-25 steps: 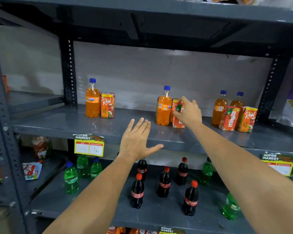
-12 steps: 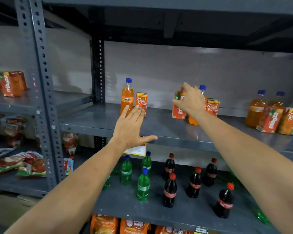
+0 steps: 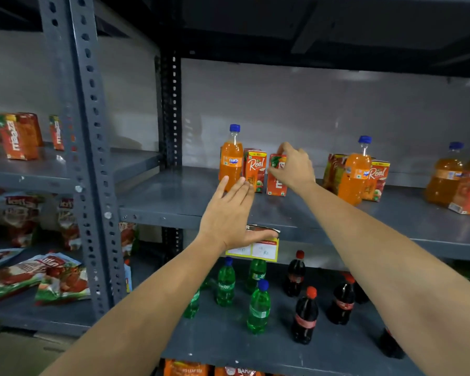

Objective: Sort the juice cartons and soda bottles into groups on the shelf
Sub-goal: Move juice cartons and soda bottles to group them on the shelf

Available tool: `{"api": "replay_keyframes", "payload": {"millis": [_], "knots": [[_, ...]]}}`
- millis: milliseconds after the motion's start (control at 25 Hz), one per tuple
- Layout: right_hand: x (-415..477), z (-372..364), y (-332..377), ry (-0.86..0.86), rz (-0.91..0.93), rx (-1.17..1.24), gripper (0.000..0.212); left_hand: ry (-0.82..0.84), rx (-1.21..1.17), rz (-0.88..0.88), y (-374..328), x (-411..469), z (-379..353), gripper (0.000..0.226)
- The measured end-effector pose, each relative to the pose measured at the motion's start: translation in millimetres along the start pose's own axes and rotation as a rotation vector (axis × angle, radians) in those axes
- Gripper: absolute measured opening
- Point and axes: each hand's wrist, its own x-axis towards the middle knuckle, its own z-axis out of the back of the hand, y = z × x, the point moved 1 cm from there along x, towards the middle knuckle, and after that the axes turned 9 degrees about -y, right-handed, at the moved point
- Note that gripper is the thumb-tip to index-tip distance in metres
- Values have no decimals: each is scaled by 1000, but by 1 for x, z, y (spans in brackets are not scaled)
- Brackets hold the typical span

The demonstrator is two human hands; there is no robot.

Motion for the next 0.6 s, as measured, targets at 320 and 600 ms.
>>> {"api": "replay_keyframes", "payload": {"millis": [320,600], "knots": [[9,-3,11,-62,57,-135,49,-14,-59,50,0,-1,-3,117],[38,-16,37,331,291,-423,51,-14,-54,71,2,-2,-5,115]]}}
